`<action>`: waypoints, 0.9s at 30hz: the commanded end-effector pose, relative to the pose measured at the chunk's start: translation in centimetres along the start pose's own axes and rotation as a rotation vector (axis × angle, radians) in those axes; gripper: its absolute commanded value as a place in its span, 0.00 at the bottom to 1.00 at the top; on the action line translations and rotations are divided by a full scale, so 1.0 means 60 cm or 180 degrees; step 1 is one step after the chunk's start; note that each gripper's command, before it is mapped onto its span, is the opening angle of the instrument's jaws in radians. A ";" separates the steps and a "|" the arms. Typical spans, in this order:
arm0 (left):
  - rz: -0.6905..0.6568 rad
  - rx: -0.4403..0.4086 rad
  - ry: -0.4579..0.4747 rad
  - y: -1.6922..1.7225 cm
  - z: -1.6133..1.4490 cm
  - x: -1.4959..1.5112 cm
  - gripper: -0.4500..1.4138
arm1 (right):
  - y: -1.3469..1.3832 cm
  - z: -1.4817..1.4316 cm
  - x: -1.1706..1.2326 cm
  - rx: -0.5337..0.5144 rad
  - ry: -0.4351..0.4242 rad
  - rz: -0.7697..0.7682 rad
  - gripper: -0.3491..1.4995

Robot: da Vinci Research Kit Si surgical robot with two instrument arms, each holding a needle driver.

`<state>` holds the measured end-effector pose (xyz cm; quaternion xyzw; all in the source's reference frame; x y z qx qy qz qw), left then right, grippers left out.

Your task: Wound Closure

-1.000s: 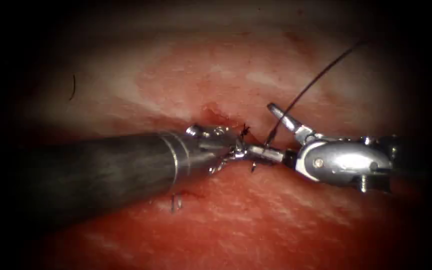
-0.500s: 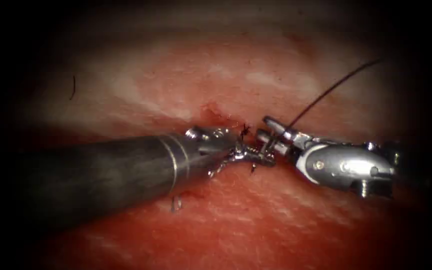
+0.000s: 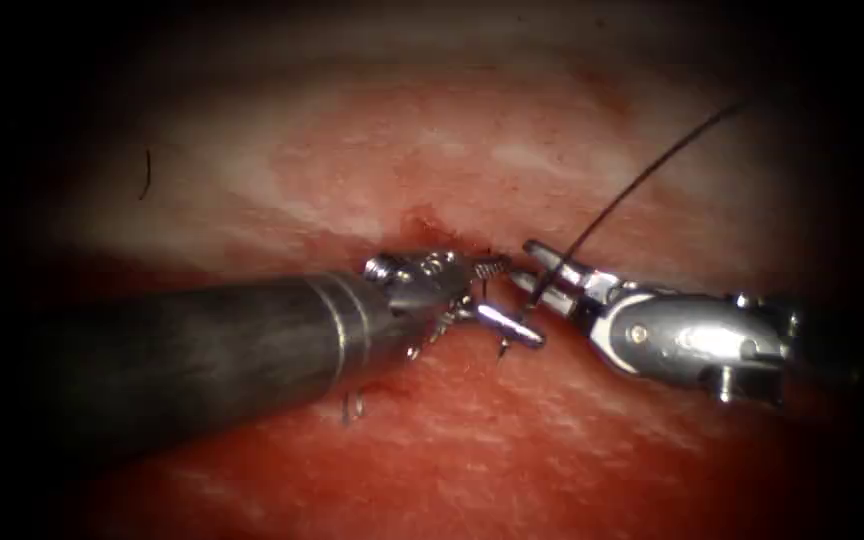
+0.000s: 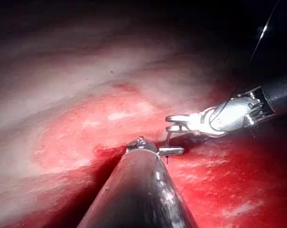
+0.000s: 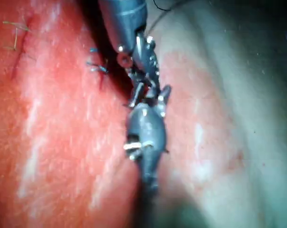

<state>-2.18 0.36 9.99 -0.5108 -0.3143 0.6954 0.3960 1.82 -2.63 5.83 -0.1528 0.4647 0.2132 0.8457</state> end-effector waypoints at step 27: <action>0.1338 0.0132 -0.0770 -0.0055 0.0070 -0.0116 0.19 | 0.0095 0.0016 -0.0143 -0.0289 -0.0179 -0.0088 0.00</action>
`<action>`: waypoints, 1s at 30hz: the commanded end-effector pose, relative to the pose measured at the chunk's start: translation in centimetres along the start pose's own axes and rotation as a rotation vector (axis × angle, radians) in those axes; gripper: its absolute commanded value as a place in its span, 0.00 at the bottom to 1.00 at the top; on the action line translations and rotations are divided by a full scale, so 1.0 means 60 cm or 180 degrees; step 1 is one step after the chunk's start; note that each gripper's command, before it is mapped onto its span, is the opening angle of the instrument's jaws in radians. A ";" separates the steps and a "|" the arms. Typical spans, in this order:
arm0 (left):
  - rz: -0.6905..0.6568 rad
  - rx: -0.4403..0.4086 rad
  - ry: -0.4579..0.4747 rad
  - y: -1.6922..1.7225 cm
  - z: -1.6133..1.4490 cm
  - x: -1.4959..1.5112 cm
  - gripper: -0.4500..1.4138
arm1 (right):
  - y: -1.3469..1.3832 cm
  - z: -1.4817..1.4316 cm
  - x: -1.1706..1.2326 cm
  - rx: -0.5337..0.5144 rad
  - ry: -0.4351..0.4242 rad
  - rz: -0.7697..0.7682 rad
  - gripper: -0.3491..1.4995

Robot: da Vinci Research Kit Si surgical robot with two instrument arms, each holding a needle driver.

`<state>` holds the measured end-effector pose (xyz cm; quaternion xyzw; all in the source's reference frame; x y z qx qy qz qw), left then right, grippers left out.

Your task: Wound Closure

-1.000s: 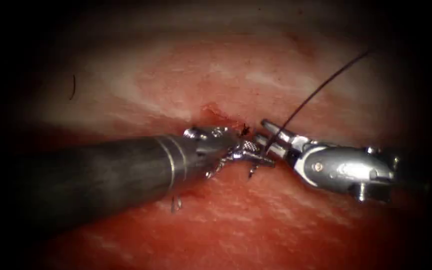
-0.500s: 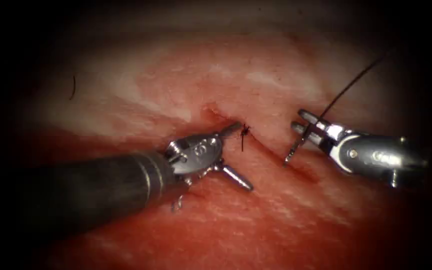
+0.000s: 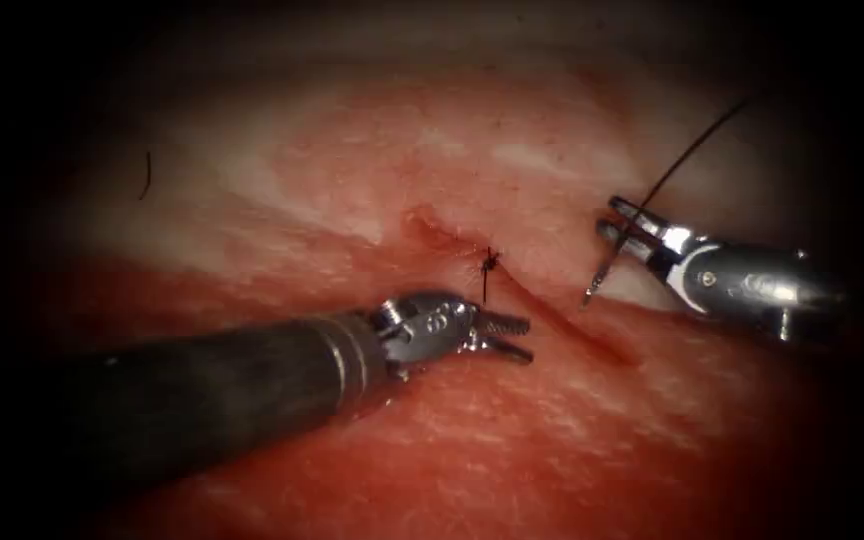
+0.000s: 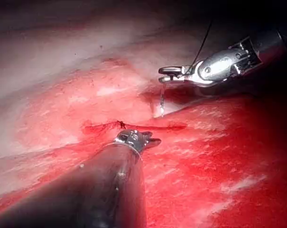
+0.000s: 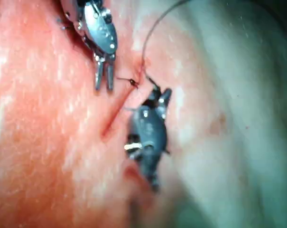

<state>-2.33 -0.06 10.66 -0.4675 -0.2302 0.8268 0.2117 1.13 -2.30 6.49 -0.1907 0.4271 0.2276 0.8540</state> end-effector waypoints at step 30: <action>-0.0245 -0.0150 -0.0346 -0.0015 0.0056 -0.0068 0.29 | -0.0034 0.0049 -0.0045 -0.0048 -0.0013 -0.0362 0.00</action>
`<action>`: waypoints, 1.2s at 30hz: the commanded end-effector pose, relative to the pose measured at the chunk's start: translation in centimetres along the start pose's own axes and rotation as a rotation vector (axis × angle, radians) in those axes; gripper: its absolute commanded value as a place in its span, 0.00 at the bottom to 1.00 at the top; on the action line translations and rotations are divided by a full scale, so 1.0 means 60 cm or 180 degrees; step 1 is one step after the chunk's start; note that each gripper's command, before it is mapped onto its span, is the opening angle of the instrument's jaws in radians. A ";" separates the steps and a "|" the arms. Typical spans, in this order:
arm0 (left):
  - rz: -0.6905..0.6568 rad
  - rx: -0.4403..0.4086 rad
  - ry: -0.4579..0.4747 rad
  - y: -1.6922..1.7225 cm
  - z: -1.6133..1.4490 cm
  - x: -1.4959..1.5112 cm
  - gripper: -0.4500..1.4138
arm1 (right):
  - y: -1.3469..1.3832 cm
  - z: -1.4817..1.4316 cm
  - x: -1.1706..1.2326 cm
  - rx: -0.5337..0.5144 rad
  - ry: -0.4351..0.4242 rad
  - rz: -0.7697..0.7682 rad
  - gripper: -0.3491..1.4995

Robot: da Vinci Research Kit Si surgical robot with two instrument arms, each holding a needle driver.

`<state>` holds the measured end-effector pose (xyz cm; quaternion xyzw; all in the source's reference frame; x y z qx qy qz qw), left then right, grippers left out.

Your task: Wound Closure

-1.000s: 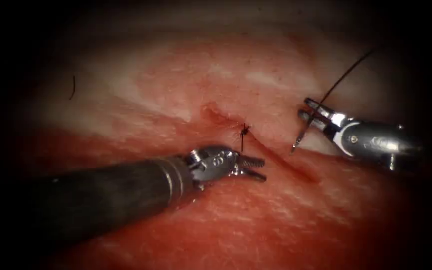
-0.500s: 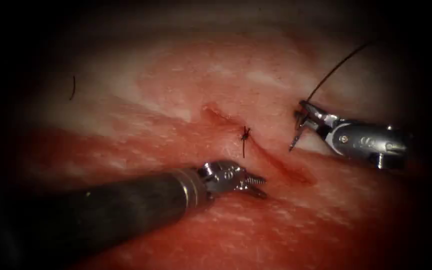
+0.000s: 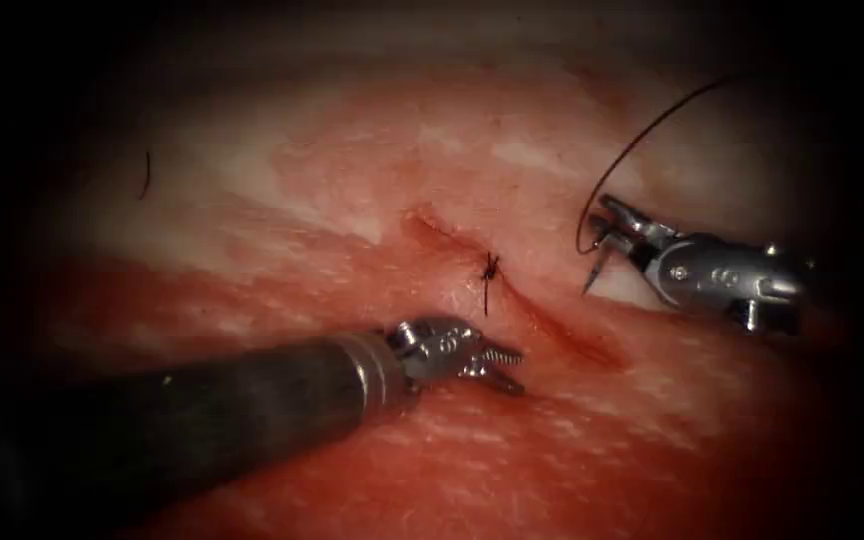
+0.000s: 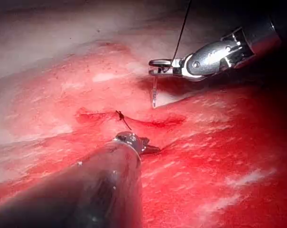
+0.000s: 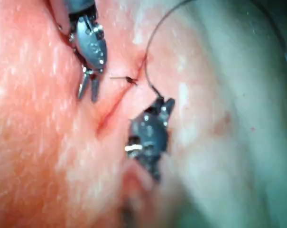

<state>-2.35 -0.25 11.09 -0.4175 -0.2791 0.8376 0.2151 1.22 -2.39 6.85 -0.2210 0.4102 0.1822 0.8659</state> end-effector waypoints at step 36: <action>0.0034 0.0083 0.0065 -0.0044 0.0034 -0.0029 0.22 | -0.0025 0.0037 0.0003 0.0002 0.0099 -0.0172 0.00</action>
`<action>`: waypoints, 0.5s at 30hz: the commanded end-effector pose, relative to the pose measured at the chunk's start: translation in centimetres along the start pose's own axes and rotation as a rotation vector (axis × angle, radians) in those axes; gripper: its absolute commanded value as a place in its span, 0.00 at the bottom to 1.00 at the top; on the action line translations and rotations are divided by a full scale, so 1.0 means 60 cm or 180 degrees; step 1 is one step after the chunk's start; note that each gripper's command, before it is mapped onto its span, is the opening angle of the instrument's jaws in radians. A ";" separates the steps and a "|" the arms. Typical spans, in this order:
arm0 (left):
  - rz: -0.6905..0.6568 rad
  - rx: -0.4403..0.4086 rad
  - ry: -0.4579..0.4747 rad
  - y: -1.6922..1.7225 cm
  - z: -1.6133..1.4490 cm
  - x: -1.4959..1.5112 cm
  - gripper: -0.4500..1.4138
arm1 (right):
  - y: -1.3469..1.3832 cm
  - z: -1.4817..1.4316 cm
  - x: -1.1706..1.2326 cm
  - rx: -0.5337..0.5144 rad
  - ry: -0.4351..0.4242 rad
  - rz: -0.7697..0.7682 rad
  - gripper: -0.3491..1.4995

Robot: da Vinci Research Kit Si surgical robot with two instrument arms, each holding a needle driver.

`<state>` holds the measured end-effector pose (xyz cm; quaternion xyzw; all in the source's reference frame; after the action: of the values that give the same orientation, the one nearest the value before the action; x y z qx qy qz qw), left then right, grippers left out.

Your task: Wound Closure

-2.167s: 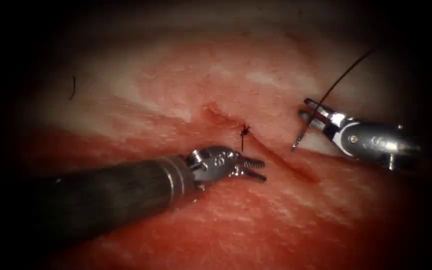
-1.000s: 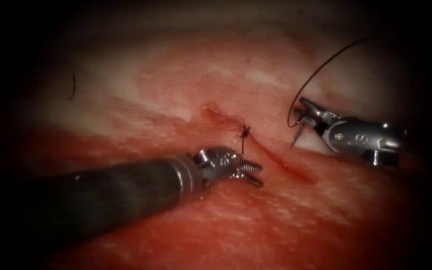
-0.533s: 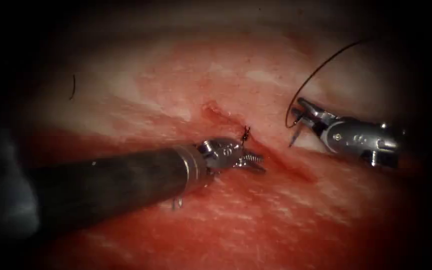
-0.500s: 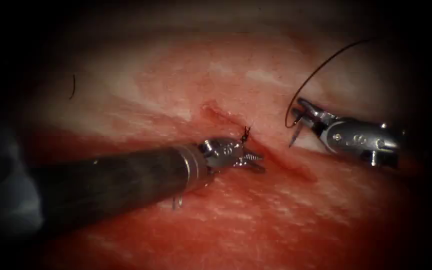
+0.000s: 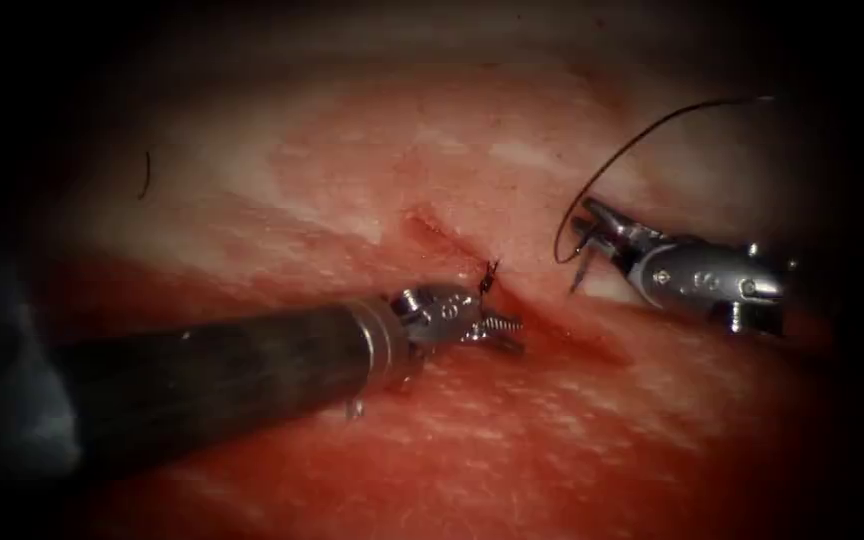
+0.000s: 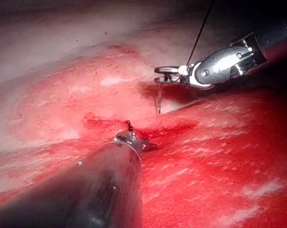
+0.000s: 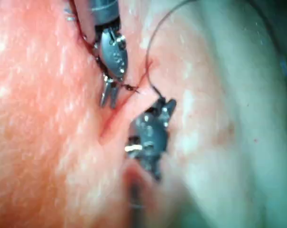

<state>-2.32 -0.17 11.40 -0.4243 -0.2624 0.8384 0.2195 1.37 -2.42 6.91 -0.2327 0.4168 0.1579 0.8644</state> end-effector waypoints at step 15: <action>-0.0005 -0.0044 -0.0041 0.0015 0.0006 -0.0012 0.25 | -0.0017 0.0021 -0.0023 0.0020 0.0032 -0.0132 0.00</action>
<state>-2.25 -0.25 11.35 -0.4199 -0.2690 0.8397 0.2151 1.34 -2.47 7.05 -0.2388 0.4159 0.1372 0.8667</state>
